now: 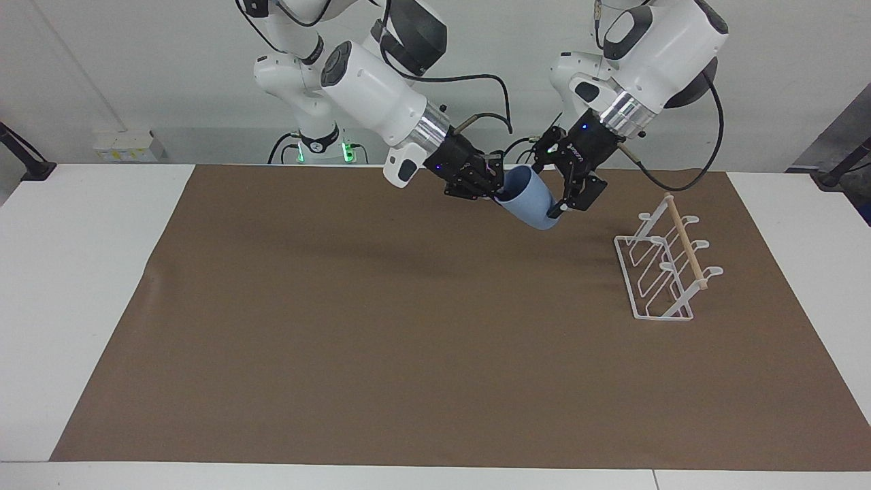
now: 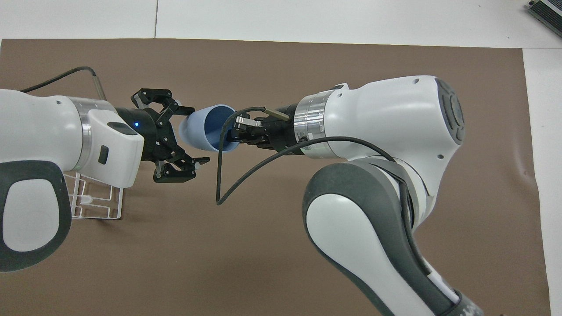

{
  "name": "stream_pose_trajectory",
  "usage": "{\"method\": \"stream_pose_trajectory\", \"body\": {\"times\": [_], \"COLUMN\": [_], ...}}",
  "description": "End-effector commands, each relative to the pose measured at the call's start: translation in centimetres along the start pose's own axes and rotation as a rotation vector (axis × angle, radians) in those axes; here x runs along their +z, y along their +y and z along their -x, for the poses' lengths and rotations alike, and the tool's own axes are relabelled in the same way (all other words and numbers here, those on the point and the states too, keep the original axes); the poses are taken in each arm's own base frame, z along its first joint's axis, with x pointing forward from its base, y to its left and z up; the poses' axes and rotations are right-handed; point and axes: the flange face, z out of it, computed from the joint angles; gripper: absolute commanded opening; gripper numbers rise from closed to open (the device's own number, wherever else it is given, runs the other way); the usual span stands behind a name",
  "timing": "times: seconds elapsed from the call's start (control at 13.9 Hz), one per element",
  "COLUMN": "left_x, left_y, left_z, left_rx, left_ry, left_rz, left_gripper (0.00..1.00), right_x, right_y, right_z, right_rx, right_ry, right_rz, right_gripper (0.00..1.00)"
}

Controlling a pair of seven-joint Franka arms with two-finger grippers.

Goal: Hang cup on cup holder
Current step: 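Grasp the cup base with the left gripper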

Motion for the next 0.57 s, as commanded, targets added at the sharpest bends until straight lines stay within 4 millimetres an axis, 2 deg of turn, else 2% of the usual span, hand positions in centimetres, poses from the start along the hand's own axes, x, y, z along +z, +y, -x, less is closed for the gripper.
{"method": "stream_pose_trajectory", "body": {"times": [0.0, 0.14, 0.29, 0.36, 0.5], "left_x": [0.39, 0.40, 0.45, 0.45, 0.43], "left_y": [-0.39, -0.43, -0.35, -0.35, -0.39], "left_z": [-0.87, -0.98, -1.11, -1.11, -1.04], "left_rx": [0.008, 0.009, 0.008, 0.004, -0.007], "left_ry": [0.027, 0.029, 0.032, 0.031, 0.030], "left_rz": [-0.006, -0.011, -0.011, -0.012, -0.011], "left_gripper": [1.00, 1.00, 0.14, 0.00, 0.00], "right_x": [-0.18, -0.16, -0.21, -0.28, -0.22], "right_y": [-0.28, -0.17, -0.12, -0.18, -0.12], "right_z": [-0.07, -0.17, -0.22, -0.19, -0.23], "right_rx": [0.026, 0.028, 0.031, 0.030, 0.031], "right_ry": [0.008, 0.008, 0.008, 0.009, 0.008], "right_rz": [-0.027, -0.027, -0.026, -0.027, -0.026], "right_gripper": [0.00, 0.00, 0.00, 0.00, 0.00]}}
